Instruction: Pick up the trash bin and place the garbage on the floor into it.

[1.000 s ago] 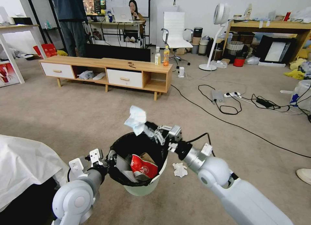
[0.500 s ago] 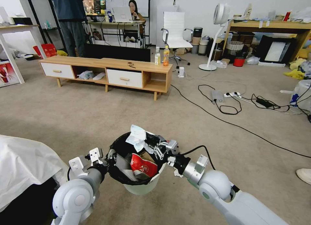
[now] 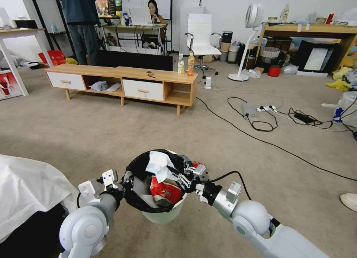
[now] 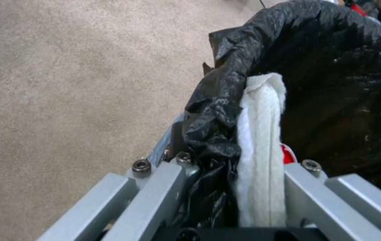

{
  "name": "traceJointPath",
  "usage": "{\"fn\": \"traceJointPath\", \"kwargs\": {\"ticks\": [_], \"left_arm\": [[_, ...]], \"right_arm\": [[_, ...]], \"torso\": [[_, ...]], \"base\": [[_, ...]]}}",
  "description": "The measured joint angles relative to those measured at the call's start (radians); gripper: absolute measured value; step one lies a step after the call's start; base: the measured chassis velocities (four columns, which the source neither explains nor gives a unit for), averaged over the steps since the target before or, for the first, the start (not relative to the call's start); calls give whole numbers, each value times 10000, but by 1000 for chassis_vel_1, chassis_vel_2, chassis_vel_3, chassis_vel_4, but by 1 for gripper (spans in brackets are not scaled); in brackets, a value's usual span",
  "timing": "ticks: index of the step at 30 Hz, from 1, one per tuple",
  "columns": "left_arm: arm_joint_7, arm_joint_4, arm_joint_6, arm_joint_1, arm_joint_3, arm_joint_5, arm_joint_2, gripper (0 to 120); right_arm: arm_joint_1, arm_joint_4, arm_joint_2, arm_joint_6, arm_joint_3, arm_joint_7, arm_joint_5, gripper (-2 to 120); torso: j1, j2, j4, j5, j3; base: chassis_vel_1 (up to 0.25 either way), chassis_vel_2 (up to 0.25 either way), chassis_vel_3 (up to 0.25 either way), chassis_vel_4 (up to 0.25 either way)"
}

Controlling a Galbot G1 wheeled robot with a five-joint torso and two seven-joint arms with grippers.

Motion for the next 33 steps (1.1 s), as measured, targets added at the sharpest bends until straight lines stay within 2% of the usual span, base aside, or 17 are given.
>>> {"fn": "traceJointPath", "kwargs": {"ticks": [3, 5, 7, 8, 9, 12, 13, 18, 27, 31, 32, 33], "left_arm": [[0, -11, 0, 0, 13, 3, -6, 7], [-2, -28, 0, -5, 38, 6, -26, 7], [-3, -35, 0, -4, 46, 7, -26, 7], [-3, -62, -1, 15, 64, 11, -25, 7], [-3, -62, -1, 15, 64, 11, -25, 7], [-2, -98, -1, 76, 77, 24, 4, 7], [-2, -98, -1, 76, 77, 24, 4, 7], [25, -139, -3, 115, 68, 34, 6, 7], [43, -147, -10, 125, 5, 42, -17, 7], [43, -145, -15, 67, -116, 35, -10, 7], [53, -116, -25, 4, -216, 31, 20, 7], [53, -116, -25, 4, -216, 31, 20, 7]], "right_arm": [[-27, 13, -13, -19, 28, 0, 12, 42], [-79, 14, -28, -43, 84, 10, 59, 54], [-86, 15, -27, -52, 88, 24, 85, 57], [-98, 15, -14, -84, 89, 72, 144, 65], [-98, 15, -14, -84, 89, 72, 144, 65], [-95, 54, 39, -379, 75, 199, 348, 80], [-95, 54, 39, -379, 75, 199, 348, 80], [-47, 113, 98, -804, 63, 440, 539, 99], [-103, 132, 202, -701, 400, 504, 433, 100], [-72, 441, 312, -536, 1221, 591, 204, 100], [4, 648, 361, -512, 1695, 1004, 26, 100], [4, 648, 361, -512, 1695, 1004, 26, 100]], "torso": [[0, 1, 0, 0, 0], [0, 0, -1, 0, 0], [0, 0, -1, 0, 0], [0, 1, -1, 0, 0], [0, 1, -1, 0, 0], [0, 1, -1, 1, 0], [0, 1, -1, 1, 0], [0, 1, 0, 0, 0], [0, 0, 0, 0, 0], [0, 0, -2, -2, 0], [0, 1, 0, 0, 0], [0, 1, 0, 0, 0]], "base": [[0, 0, 0, 0], [0, 0, 0, 0], [0, 0, 0, 0], [0, 0, 0, 0], [0, 0, 0, 0], [0, 0, 0, 0], [0, 0, 0, 0], [0, 0, 0, 0], [0, 0, 0, 0], [0, 0, 0, 0], [0, 0, 0, 0], [0, 0, 0, 0]]}}
